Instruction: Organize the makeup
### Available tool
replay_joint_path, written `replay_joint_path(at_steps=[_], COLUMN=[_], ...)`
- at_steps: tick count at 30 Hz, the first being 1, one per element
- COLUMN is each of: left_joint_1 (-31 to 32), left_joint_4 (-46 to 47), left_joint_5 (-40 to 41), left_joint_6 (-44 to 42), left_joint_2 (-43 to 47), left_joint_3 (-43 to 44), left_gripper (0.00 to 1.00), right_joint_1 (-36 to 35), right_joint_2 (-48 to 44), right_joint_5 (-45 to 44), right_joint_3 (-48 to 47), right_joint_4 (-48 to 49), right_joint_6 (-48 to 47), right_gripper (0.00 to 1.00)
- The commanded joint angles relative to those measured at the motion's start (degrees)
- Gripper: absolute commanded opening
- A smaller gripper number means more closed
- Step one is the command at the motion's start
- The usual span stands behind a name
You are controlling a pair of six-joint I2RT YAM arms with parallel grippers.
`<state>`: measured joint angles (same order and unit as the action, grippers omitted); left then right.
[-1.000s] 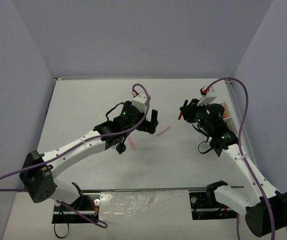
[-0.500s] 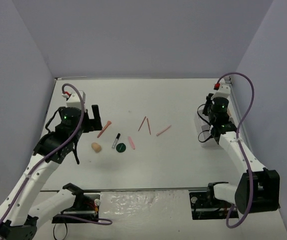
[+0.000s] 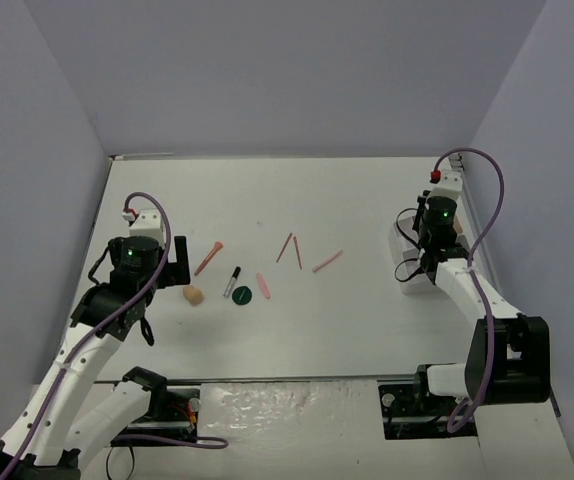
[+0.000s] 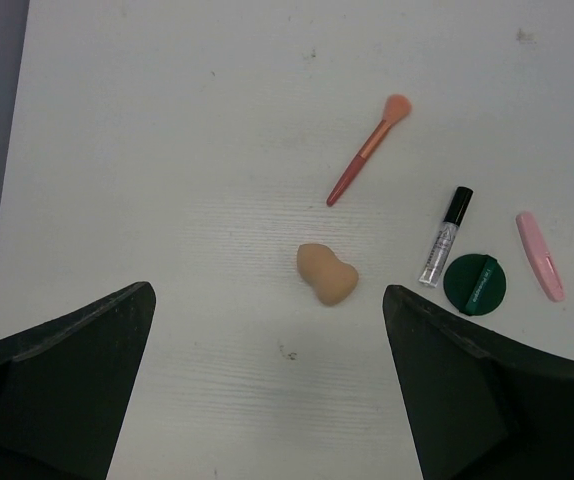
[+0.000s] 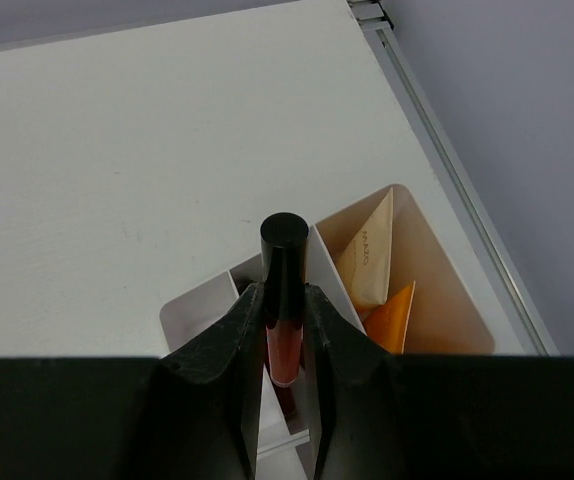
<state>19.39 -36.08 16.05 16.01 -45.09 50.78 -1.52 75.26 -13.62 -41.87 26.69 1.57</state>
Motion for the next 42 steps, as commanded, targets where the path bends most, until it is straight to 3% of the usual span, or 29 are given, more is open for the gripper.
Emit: replay_joint_path(at_steps=[1,10,19,21,26,35,42], left_joint_1=[-1.4,-1.6,-1.7,-1.8,-2.7,-2.9,-2.7], left_joint_4=[2.2,2.4,2.2,2.2,2.7,3.3,5.1], left_joint_5=[0.1,-0.6,0.4,0.6,0.5,0.6,-12.2], left_joint_6=[-1.1,-1.0,-0.9,-0.8,-0.9,-1.0,-1.6], left_joint_2=[1.2,0.8,1.0,1.0,1.4,2.5,-2.6], left_joint_3=[1.9,1.4,1.3,1.3,1.1,0.3,0.6], left_gripper=[0.97,0.97,0.97,0.97,0.97,0.97,0.95], right_joint_1=[0.4,0.3,-2.4,-5.3,-21.1,-45.1,-48.9], right_joint_2=[1.7,2.2,-7.6,-10.5,-12.2,1.0,6.2], right_joint_5=[-2.3,0.0,8.8,10.0,10.9,1.6,0.6], right_joint_3=[-0.7,-3.3,-5.2,-5.7,-5.9,-9.4,-9.1], right_joint_4=[5.3,-0.5,-11.6,-15.2,-19.2,-18.5,-11.4], right_joint_6=[-1.0,-0.3,2.8,3.7,8.6,18.3,23.5], right_gripper=[0.05,0.37,0.55,0.56,0.58,0.59,0.63])
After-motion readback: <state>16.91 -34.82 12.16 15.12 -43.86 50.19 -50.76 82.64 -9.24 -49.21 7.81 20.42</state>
